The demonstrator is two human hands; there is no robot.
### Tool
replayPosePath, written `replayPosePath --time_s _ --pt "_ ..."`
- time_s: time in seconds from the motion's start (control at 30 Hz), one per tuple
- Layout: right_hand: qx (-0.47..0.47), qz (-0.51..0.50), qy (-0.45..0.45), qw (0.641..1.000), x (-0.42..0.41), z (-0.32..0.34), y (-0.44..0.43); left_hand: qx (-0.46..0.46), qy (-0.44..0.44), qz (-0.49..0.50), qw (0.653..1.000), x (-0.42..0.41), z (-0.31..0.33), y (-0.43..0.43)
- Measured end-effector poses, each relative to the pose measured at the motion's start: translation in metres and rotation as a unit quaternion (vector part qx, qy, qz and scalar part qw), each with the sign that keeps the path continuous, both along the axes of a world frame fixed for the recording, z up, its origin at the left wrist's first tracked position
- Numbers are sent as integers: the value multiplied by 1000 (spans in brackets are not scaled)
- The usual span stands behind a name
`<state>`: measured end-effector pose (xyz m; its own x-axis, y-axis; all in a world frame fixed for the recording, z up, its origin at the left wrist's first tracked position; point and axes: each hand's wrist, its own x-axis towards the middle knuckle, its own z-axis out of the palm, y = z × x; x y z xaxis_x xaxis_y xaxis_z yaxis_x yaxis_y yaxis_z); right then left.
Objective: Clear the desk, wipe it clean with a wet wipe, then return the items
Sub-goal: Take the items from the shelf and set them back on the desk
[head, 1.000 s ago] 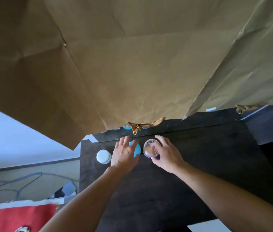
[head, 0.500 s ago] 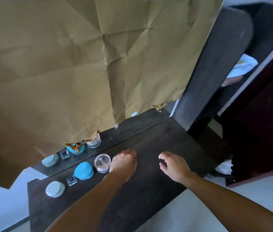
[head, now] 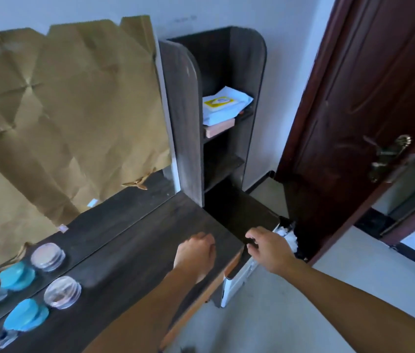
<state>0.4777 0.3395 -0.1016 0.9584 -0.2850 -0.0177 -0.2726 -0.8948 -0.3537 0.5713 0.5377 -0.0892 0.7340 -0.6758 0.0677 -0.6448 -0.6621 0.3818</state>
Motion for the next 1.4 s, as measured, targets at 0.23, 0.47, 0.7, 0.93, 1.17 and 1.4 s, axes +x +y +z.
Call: replayPosePath --time_s 0.23,0.47,0.7,0.93,1.17,1.4 --pt "-10 -17 -36 999 28 17 -69 -61 -46 -31 997 45 31 -77" --pt "-32 -8 -88 996 107 57 -145 -181 -173 -5 968 132 92 -160" --pt "-51 3 -224 973 199 133 -182 -167 -237 81 954 201 144 -202" --pt "-49 27 -252 966 292 184 -189 -93 -171 192 962 215 137 -225" --pt "-90 10 -146 985 356 188 -206 -166 -70 354 918 224 145 -243" --pt "-53 52 -149 986 379 179 -216 -144 -43 457 877 234 149 -254"
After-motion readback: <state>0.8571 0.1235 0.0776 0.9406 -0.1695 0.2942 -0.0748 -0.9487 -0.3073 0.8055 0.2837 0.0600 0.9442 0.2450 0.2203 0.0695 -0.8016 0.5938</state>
